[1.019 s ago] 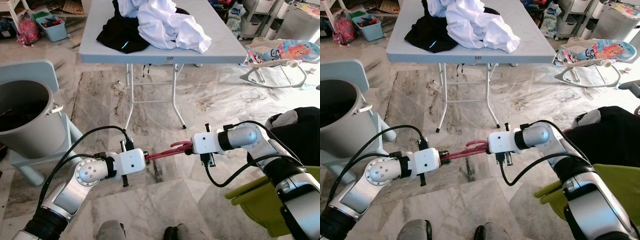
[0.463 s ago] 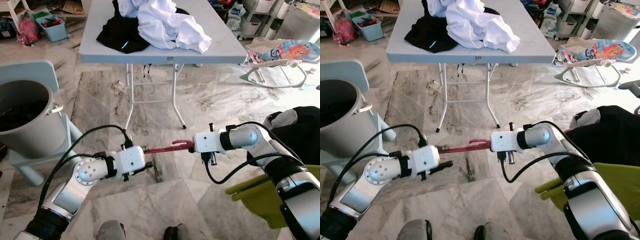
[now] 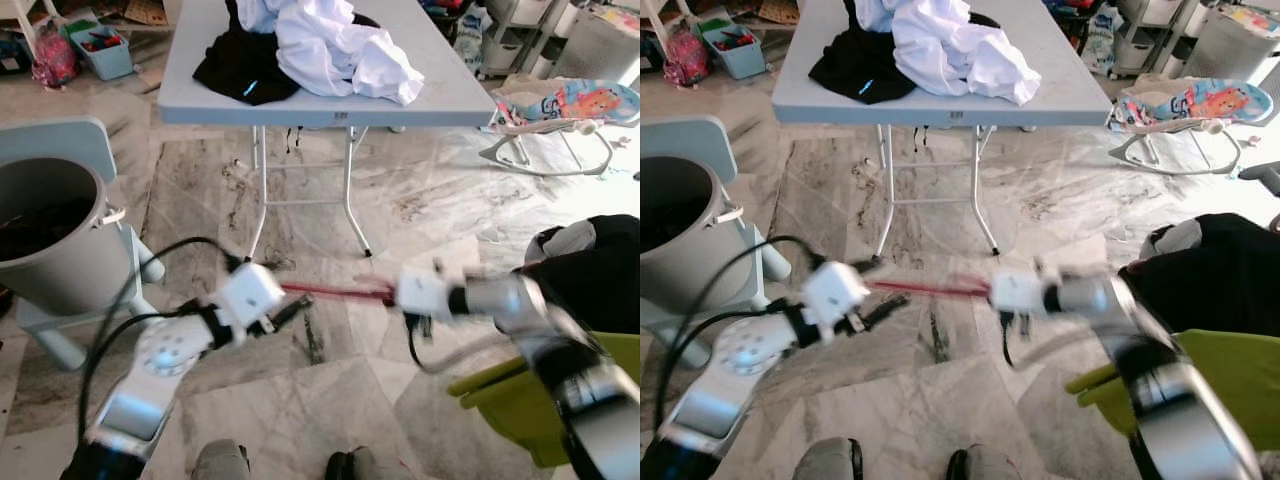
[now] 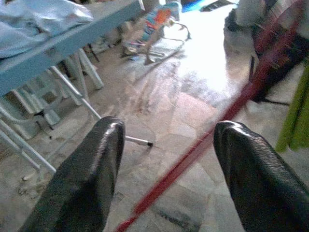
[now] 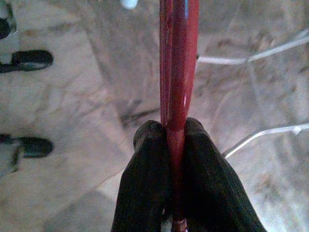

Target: Hang hanger

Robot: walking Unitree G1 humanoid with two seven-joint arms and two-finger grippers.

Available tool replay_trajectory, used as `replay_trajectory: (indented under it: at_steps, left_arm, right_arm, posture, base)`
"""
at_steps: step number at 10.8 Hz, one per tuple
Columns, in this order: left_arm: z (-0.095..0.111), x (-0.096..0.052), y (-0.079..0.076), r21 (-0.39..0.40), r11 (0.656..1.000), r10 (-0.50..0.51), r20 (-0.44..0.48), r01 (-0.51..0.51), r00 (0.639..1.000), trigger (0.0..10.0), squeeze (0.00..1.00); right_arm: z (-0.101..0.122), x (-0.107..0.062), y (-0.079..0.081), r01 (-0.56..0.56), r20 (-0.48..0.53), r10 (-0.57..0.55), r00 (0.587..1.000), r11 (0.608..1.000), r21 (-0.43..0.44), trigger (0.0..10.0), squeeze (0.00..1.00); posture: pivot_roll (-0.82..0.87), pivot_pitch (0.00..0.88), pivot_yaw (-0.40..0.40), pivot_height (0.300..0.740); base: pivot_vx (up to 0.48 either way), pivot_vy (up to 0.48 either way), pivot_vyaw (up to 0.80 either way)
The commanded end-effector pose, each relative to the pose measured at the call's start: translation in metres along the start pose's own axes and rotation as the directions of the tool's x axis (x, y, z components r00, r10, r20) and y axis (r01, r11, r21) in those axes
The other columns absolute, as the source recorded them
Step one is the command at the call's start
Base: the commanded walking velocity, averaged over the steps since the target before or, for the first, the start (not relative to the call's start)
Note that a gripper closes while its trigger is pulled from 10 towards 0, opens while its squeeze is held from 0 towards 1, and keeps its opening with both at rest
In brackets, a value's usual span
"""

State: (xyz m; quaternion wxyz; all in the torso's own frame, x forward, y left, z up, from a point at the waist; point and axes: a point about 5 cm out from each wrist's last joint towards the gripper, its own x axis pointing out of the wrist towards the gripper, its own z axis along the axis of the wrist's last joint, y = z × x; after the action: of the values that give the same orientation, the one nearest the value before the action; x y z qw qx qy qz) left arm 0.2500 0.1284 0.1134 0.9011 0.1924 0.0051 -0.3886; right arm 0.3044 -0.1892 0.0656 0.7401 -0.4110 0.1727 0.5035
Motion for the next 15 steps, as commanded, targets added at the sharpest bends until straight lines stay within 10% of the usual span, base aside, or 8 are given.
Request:
replay_trajectory:
  at_steps: [1,2,3,4,5,7,15]
  left_arm:
    - [0.003,-0.001,-0.003,-0.077,0.996,0.056,0.008,-0.055,0.998,10.0,1.00]
    - [0.000,-0.003,0.000,-0.075,0.991,0.110,-0.013,-0.110,0.994,10.0,1.00]
    - [-0.002,-0.005,0.002,-0.140,0.971,0.192,-0.020,-0.193,0.981,10.0,1.00]
    - [-0.004,-0.007,-0.003,-0.273,0.917,0.288,-0.052,-0.291,0.956,10.0,1.00]
    - [-0.005,-0.008,-0.007,-0.324,0.887,0.324,-0.069,-0.329,0.943,10.0,0.00]
    - [-0.006,-0.002,-0.014,-0.434,0.823,0.353,-0.113,-0.366,0.929,10.0,0.00]
    - [0.003,0.006,0.007,-0.451,0.808,0.371,-0.113,-0.380,0.922,10.0,0.00]
  right_arm:
    - [-0.009,-0.012,-0.002,0.105,0.005,-0.107,0.994,0.987,0.124,1.3,0.00]
    - [-0.014,-0.010,0.010,0.168,0.000,-0.173,0.985,0.957,0.237,8.2,0.00]
    - [-0.013,-0.005,0.021,0.249,0.000,-0.270,0.963,0.889,0.385,10.0,0.00]
    - [-0.007,0.001,0.029,0.339,-0.002,-0.394,0.919,0.787,0.516,10.0,0.00]
    - [-0.004,0.003,0.032,0.372,-0.024,-0.446,0.895,0.714,0.593,10.0,0.00]
    - [0.007,0.006,0.042,0.441,-0.128,-0.551,0.824,0.484,0.756,10.0,0.00]
    - [0.018,0.005,0.042,0.510,-0.223,-0.557,0.800,0.435,0.742,10.0,0.00]
  posture:
    - [0.03,0.086,-0.124,0.740]
    - [0.03,0.076,-0.119,0.740]
    - [0.03,0.068,-0.108,0.740]
    - [0.02,0.066,-0.090,0.740]
    - [0.02,0.070,-0.078,0.740]
    - [0.02,0.078,-0.072,0.740]
    - [0.01,0.079,-0.060,0.740]
  base:
    - [0.000,0.000,0.00]
    - [0.000,0.000,0.00]
    - [0.000,0.000,0.00]
    - [0.000,0.000,0.00]
    - [0.000,0.000,0.00]
    - [0.000,0.000,0.00]
    - [0.000,0.279,-0.75]
